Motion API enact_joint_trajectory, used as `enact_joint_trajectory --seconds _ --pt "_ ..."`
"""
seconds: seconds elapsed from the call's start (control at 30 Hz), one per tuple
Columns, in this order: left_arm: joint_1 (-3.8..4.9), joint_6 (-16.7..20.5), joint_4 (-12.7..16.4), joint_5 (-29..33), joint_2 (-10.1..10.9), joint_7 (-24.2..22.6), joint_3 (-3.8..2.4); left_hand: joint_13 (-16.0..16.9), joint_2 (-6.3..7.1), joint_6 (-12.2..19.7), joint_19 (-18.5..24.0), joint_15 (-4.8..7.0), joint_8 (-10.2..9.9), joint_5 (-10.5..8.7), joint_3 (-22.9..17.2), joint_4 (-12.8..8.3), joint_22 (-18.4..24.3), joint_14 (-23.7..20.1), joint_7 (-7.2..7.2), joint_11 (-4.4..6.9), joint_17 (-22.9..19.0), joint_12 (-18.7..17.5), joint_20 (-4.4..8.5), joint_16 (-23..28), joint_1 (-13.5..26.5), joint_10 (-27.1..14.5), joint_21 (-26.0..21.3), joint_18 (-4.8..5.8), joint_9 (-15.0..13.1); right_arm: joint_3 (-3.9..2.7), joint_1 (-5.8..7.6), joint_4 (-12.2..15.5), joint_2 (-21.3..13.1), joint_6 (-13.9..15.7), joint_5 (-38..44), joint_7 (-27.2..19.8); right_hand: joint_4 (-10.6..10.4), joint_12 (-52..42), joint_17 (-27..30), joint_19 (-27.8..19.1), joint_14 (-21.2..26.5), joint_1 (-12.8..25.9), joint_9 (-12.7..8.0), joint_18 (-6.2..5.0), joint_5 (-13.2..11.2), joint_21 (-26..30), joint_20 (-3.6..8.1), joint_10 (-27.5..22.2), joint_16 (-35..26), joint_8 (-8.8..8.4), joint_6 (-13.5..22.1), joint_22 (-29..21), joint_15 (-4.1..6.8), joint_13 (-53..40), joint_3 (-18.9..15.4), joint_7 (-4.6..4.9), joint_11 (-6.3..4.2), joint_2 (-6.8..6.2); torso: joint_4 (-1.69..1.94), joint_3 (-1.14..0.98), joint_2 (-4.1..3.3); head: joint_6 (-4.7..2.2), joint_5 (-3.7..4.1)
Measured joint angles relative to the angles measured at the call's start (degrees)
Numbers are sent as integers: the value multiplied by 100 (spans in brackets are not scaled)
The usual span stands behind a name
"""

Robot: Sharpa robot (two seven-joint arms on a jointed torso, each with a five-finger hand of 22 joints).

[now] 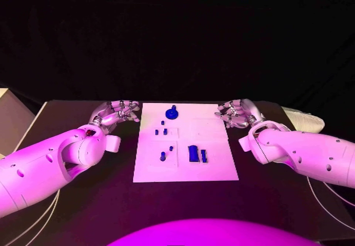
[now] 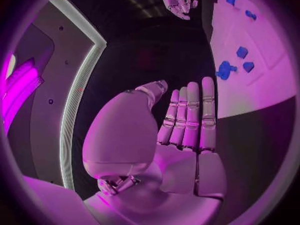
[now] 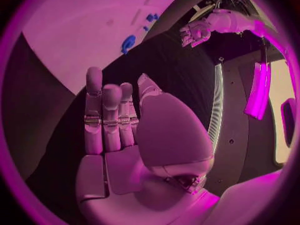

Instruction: Assemble the parts on the task board

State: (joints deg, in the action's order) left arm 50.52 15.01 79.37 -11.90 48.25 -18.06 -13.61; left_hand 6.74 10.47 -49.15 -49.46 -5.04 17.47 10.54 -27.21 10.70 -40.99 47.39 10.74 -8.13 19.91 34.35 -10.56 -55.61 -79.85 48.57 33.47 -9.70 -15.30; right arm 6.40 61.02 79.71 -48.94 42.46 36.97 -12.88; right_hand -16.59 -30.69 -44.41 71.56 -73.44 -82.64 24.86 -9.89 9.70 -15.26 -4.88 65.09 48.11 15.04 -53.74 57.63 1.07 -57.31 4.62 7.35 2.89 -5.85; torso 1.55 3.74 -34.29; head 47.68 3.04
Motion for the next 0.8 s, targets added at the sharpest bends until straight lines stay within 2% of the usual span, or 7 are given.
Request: enact_joint_trajectory --seconds 0.07,0.27,0.4,0.5,0.63,0.7,0.8 --pt "4 57 -162 51 -94 -139 -1 -243 2 0 111 -44 63 0 -14 46 277 -39 0 -11 -320 -452 -107 745 -47 275 -429 0 0 -15 51 -320 140 -103 -388 -244 4 661 303 -263 387 -194 -51 1 -68 403 -77 -260 -667 -62 49 -355 -85 635 215 53 78 28 -7 3 37 -90 -20" --pt "56 238 -675 172 -398 -455 -9 -310 40 205 564 -341 -100 0 -55 149 1268 -173 -123 -223 -902 -1794 -437 2704 -146 605 -1794 0 128 -43 109 -1000 502 -539 -1311 -742 25 2390 1283 -875 931 -261 -308 1 -151 1163 -485 -103 -2608 -406 8 -1852 -442 3194 1128 272 364 -305 -7 3 131 -303 -83" --pt "85 340 -848 225 -521 -568 -13 -322 7 338 755 -427 -284 -23 103 91 1845 -376 -147 -260 -1091 -2401 -515 3501 -110 565 -2399 0 275 -51 125 -1180 615 -777 -1646 -908 105 2668 1769 -995 894 -64 -475 2 -191 1169 -518 35 -3252 -587 115 -2750 -525 4142 1483 291 394 -445 -1 -7 166 -371 -100" --pt "88 348 -830 225 -502 -560 10 -441 -360 1860 2163 -124 -779 -369 987 -299 2624 -1836 -455 97 -1400 -2777 5 4224 727 -1253 -2746 299 699 -54 123 -1146 602 -768 -1654 -900 650 2814 2704 -1725 1579 838 -1167 305 -467 1299 -179 -665 -3818 -913 1919 -3826 -380 4737 848 -46 166 -105 0 -7 166 -372 -101" --pt "145 418 -693 243 -477 -552 147 -555 -693 3337 3511 183 -1248 -701 1827 -673 3340 -3244 -752 443 -1685 -3096 514 4873 1845 -2999 -3038 630 1102 -121 102 -949 571 -721 -1713 -894 1135 2937 3544 -4107 3519 1976 -1805 643 -709 1407 144 -2635 -4300 -1200 3591 -4765 -246 5221 212 -384 -54 229 -7 -24 171 -437 -110" --pt "207 489 -566 269 -473 -553 242 -584 -784 3748 3883 266 -1376 -791 2057 -778 3536 -3632 -836 541 -1765 -3184 656 5052 2292 -3483 -3118 673 1214 -171 88 -784 559 -685 -1780 -902 1286 2950 3784 -4914 4510 2442 -1987 685 -781 1422 234 -3638 -4437 -1278 4067 -5032 -210 5358 42 -477 -116 327 -16 -48 180 -511 -126" --pt "339 688 -289 335 -455 -576 455 -621 -892 4216 4307 363 -1521 -899 2323 -895 3761 -4075 -932 652 -1855 -3287 818 5257 3935 -4032 -3211 761 1339 -274 48 -406 533 -604 -1975 -948 1447 2995 4047 -5811 5640 3893 -2187 816 -854 1451 336 -4781 -4585 -1366 4591 -5325 -169 5507 -149 -579 -185 430 -35 -90 197 -646 -155"
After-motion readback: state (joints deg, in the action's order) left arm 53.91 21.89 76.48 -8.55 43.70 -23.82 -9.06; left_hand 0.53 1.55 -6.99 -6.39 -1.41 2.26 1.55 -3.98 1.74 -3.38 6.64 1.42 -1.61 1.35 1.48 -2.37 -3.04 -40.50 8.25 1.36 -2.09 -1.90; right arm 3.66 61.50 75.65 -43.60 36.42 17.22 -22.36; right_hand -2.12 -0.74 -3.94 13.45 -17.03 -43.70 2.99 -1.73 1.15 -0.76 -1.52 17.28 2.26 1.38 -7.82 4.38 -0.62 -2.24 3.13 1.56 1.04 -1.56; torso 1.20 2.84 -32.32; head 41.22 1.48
